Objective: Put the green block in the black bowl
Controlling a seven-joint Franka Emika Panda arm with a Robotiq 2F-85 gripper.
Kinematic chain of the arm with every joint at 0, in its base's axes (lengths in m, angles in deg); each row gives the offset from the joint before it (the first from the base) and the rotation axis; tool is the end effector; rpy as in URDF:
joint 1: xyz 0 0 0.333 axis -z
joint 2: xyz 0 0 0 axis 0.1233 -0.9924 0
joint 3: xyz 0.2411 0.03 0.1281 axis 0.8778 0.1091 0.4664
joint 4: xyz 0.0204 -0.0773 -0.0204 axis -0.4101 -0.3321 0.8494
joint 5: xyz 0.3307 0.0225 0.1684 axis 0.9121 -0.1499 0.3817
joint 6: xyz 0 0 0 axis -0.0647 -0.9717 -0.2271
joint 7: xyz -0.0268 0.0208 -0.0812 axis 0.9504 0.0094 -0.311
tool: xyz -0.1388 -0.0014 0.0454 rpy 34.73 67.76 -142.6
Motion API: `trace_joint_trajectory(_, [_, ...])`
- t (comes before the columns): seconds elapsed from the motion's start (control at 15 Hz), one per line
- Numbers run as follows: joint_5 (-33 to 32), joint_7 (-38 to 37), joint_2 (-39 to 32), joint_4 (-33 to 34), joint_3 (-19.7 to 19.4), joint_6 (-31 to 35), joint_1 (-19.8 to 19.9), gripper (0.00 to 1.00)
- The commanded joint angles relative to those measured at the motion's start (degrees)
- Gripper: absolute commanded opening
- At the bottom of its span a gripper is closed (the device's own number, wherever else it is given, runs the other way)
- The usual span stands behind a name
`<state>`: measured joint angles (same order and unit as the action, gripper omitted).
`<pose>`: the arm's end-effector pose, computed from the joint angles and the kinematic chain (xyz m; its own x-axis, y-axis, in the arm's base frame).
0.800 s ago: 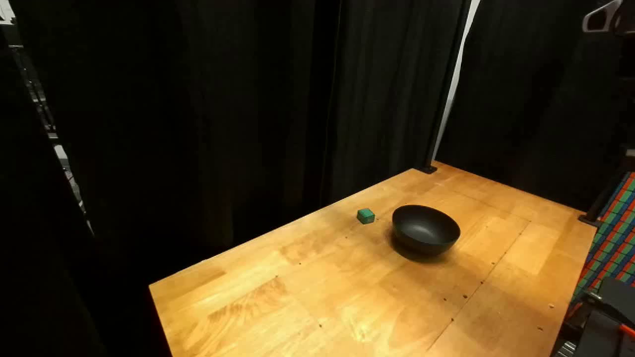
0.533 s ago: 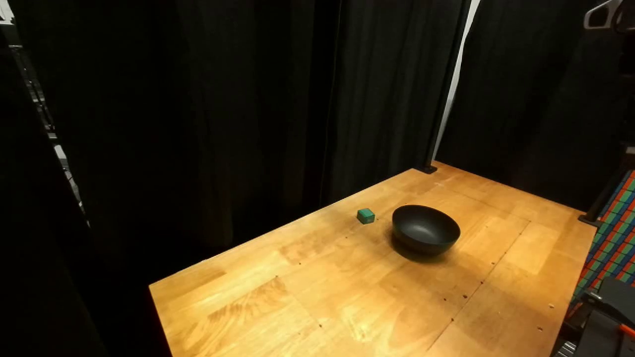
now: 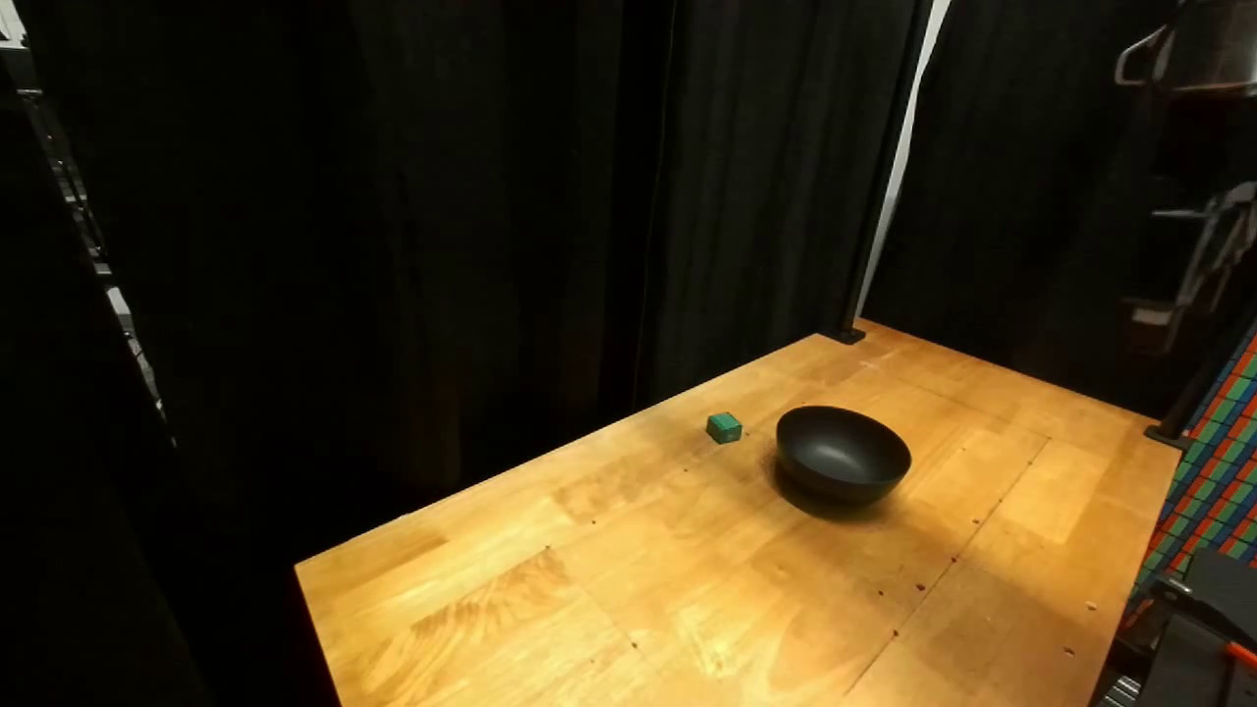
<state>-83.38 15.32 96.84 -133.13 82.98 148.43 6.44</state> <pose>0.3411 0.0484 0.3739 0.9922 -0.0591 -0.1094 -0.0419 -0.9873 0.1533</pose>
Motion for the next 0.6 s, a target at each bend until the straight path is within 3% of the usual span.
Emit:
trace_joint_trajectory(0.0, [5.63, -6.98, -13.15, 2.35, -0.28, 16.2, -0.17, 1.0])
trace_joint_trajectory(0.27, [6.57, -12.34, -28.68, 6.38, 0.03, 35.89, 0.26, 1.0])
trace_joint_trajectory(0.53, [5.26, -16.66, -43.89, 15.26, -1.94, 47.08, -0.81, 1.0])
